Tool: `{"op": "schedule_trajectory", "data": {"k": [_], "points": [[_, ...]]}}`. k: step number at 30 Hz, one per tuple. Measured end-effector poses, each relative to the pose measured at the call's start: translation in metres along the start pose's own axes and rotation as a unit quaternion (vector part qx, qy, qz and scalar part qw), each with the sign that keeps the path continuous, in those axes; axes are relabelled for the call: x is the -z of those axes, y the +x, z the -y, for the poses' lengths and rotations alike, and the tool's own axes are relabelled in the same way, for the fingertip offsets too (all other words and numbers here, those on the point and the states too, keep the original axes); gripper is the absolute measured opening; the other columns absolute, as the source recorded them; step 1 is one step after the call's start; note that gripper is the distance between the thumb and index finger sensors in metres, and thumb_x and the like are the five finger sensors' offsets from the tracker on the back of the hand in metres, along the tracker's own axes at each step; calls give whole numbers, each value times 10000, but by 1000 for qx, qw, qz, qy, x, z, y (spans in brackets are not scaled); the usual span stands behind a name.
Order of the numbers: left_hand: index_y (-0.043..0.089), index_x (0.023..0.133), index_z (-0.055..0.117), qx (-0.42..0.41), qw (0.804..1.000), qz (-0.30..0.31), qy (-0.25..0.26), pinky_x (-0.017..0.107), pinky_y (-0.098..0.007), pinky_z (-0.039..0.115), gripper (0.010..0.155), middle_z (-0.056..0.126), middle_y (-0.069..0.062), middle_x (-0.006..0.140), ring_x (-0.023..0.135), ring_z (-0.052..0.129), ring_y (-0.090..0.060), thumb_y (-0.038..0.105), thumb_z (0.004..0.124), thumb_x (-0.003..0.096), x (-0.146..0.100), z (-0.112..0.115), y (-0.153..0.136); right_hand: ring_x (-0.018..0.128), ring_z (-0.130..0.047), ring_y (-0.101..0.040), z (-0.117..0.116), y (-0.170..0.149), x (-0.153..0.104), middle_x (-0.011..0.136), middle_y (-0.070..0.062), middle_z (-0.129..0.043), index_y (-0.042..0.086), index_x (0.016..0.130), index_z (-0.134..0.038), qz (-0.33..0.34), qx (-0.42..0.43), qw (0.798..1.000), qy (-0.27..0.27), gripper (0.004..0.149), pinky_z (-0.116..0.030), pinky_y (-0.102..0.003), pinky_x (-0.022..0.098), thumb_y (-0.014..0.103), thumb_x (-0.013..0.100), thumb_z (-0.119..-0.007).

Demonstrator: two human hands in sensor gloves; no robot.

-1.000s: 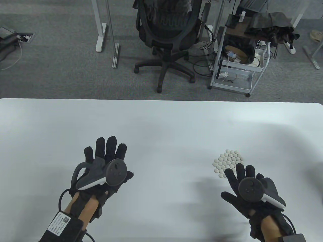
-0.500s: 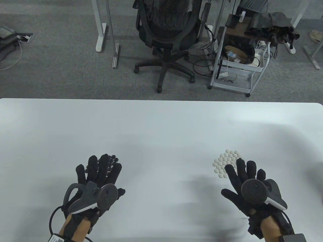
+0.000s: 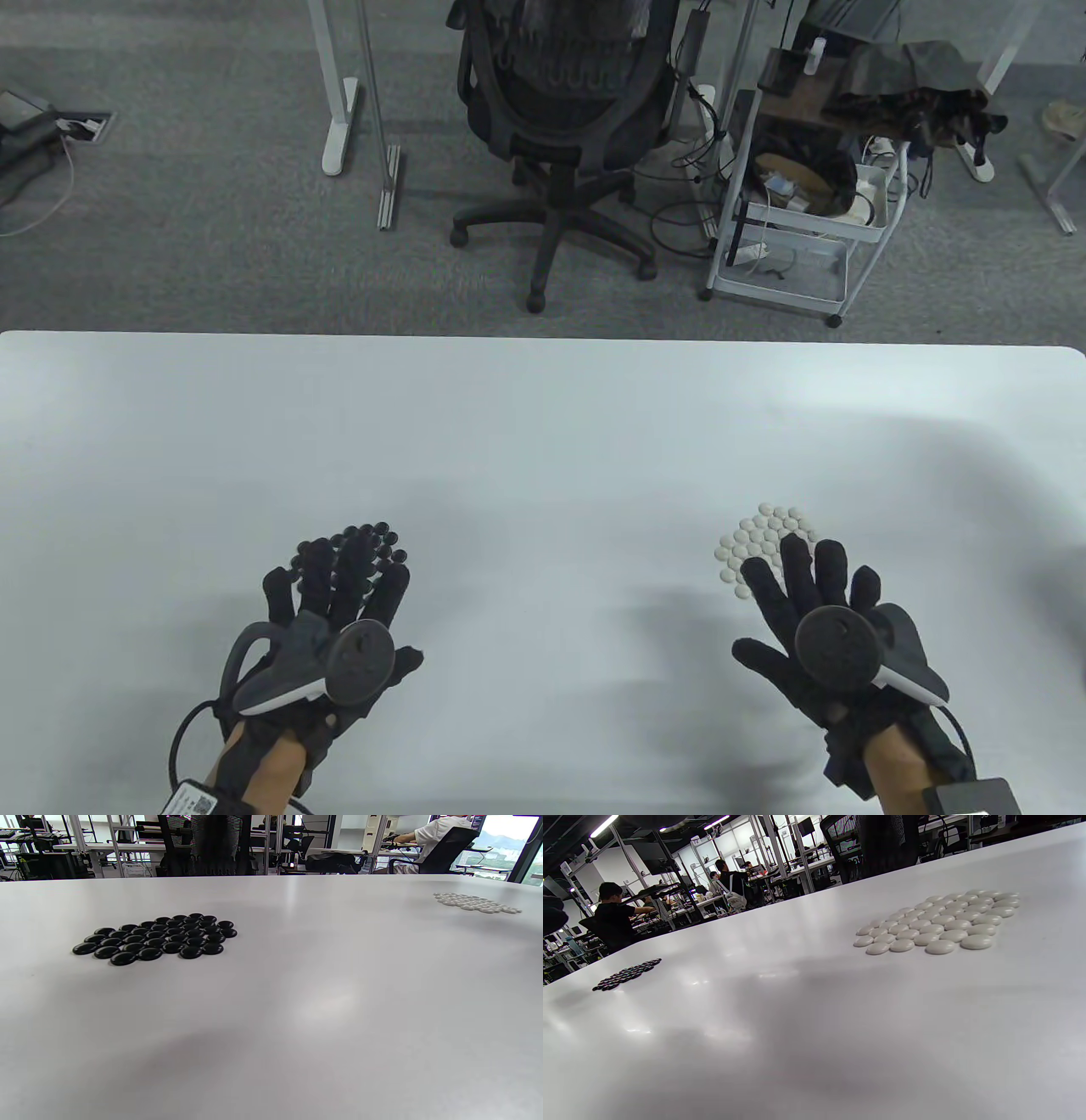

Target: Go stone sorting task

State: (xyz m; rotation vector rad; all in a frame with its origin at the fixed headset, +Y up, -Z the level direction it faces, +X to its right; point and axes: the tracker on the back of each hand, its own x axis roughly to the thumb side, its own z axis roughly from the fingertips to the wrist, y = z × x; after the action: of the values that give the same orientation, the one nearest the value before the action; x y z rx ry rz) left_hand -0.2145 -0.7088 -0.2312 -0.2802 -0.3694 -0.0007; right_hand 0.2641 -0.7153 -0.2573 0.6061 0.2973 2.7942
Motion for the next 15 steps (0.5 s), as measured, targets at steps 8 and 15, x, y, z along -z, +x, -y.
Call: {"op": "schedule_trajectory", "data": {"k": [8,15], "points": [[182,1196,144,-7,1000,-2,-4,549,-854,20,755,-140,-334,1141,913,-158,-620,559,401,594,0,0,-3,848,132,-577,-2,-2,2,1064,-313,63,135,1131,-141,-7,-2,1000,9,813,22,-775,468,568,537,-491],[158,1195,122,-7,1000,1,-12,547,-855,18,775,-151,-347,1132,911,-162,-621,562,398,594,0,1,0,849,132,-576,-4,1,4,1062,-312,65,132,1131,-144,-3,-8,1000,11,815,23,-776,466,567,538,-493]]}}
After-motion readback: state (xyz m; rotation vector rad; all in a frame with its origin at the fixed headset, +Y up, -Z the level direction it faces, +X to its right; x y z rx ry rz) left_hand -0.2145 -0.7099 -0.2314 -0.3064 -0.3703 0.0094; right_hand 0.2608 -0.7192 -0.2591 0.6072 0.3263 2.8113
